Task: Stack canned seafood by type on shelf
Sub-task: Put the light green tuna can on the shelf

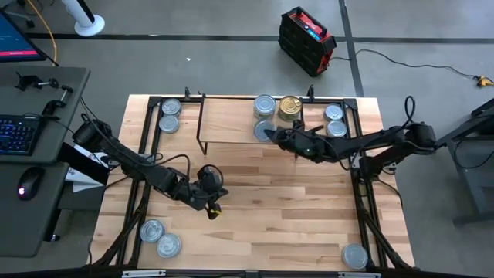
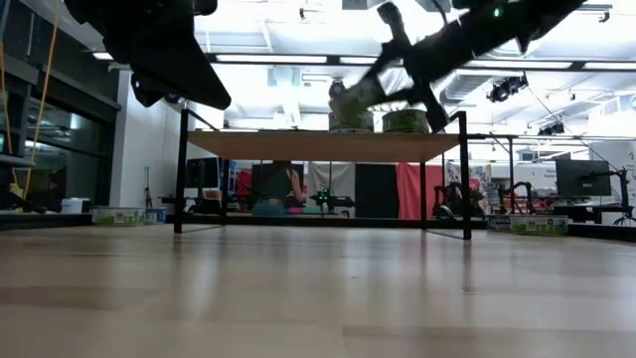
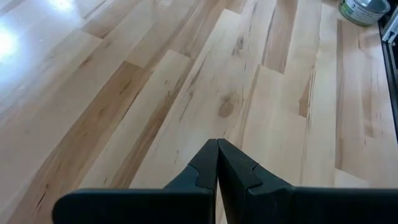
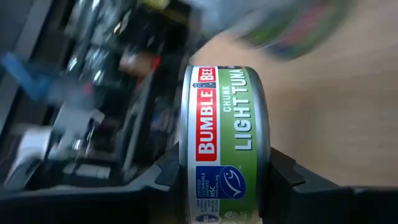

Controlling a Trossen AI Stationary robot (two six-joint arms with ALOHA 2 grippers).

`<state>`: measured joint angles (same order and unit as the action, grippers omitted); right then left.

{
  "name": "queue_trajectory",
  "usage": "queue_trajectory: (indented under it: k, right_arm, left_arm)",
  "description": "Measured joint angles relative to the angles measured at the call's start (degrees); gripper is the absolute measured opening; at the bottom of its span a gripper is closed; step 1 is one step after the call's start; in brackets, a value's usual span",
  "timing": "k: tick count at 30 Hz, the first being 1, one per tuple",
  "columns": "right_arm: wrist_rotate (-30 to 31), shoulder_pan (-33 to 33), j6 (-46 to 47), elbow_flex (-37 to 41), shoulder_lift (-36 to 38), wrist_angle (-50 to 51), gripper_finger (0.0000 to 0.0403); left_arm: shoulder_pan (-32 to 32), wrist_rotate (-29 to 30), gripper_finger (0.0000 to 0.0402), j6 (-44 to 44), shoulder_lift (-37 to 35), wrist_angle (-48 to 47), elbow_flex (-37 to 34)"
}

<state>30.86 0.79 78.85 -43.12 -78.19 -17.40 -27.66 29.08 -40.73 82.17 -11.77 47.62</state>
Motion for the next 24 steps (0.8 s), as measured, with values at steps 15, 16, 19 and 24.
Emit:
queue_trajectory:
  k: [15,16,19,24]
  right_arm:
    - [0.6,2.2,8.7,0.8,0.1,-0.6,0.0212]
    - [0.6,2.2,8.9,0.8,0.1,-0.7,0.0230]
    - [0.6,2.2,9.4,0.8,0.1,-0.8,0.0270]
    - [-4.2,2.6,9.5,0.8,0.2,0.1,0.0290]
  left_arm:
    - [0.0,0.0,0.0001,1.4,0.0,0.0,0.0]
    - [0.0,0.0,0.0001,1.4,0.0,0.0,0.0]
    - [0.0,0.0,0.0001,1.4,0.0,0.0,0.0]
    - [0.0,-0.5,0.0001,1.4,0.0,0.0,0.0]
